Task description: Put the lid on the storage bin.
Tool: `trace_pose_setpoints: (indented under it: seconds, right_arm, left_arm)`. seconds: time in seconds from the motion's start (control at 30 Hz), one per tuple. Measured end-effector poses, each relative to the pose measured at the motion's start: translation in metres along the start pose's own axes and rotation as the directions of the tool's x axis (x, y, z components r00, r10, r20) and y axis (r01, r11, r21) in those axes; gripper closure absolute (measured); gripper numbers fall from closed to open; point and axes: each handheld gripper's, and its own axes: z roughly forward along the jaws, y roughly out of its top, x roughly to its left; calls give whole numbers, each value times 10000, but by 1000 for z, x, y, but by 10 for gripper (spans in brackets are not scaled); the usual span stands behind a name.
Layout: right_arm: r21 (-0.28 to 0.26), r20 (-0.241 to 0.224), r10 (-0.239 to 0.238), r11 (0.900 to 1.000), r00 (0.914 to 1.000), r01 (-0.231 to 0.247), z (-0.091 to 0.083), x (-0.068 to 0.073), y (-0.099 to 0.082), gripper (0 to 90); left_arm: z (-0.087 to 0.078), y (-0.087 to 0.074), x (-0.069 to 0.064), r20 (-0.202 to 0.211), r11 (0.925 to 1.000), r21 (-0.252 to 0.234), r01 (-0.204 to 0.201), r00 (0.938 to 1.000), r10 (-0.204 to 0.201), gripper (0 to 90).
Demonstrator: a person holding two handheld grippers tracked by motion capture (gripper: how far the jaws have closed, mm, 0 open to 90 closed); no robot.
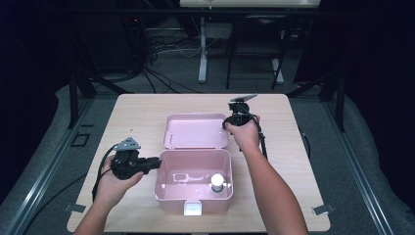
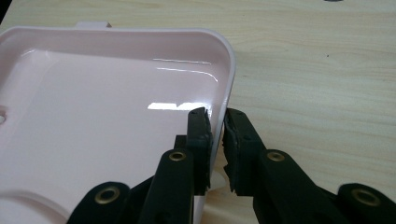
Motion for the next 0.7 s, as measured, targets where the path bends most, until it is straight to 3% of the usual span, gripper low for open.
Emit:
trace_pose_setpoints:
  seconds: [0.7]
  right_arm:
    - [-997,-228,-208,9948,9995,184,-29,6,1,848]
  left_arm:
    - [0,0,0,-22,10000,1,22,10000,-22,788]
